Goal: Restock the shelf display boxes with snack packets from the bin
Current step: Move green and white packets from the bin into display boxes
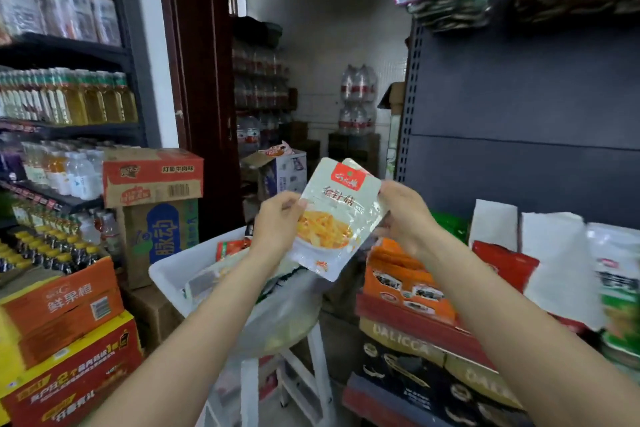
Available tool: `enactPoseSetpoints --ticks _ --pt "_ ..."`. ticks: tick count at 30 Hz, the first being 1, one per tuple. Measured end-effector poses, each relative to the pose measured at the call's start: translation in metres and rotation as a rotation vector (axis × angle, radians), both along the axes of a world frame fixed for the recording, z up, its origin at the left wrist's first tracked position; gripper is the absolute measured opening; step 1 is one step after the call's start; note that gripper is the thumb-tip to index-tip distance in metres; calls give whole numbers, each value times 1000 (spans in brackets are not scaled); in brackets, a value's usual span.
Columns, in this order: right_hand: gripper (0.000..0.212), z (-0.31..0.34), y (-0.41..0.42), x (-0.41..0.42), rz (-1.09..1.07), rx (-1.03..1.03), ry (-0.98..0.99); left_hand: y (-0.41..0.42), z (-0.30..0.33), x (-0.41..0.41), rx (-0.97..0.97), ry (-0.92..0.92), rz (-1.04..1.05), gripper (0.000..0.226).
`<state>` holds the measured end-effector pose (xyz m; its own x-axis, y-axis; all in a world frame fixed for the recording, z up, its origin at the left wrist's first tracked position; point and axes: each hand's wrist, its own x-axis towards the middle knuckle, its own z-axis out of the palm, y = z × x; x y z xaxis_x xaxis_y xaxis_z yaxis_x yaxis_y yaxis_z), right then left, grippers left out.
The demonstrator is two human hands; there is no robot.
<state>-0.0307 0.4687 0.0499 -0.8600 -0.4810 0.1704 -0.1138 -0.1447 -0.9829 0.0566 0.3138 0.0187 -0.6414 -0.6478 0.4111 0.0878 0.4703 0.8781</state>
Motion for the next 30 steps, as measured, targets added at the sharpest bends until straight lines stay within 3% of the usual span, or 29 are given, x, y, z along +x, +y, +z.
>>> enactPoseSetpoints --ticks 2,4,6,9,16,19,22,27,30 --pt "38 5 35 1 -37 -108 -62 37 8 -10 42 40 -14 15" --pt "33 5 74 5 -72 -192 -29 79 14 -23 77 74 -28 15" --pt "25 1 113 6 -125 -148 68 124 18 -37 71 103 -69 15" --pt "28 1 177 0 -270 -81 157 196 21 -58 23 104 -177 17" --pt "27 12 327 -23 -655 -69 267 328 29 -111 -353 -28 -533 30" --pt "25 13 371 -37 -753 -134 290 369 23 -139 -589 -151 -640 47" --pt "23 13 400 -51 -813 -237 291 390 18 -157 -733 -223 -767 49" --pt "21 14 424 -74 -829 -468 284 397 18 -166 -978 -278 -677 37" --pt "21 12 424 -84 -786 -471 274 397 21 -168 -1039 -326 -674 38"
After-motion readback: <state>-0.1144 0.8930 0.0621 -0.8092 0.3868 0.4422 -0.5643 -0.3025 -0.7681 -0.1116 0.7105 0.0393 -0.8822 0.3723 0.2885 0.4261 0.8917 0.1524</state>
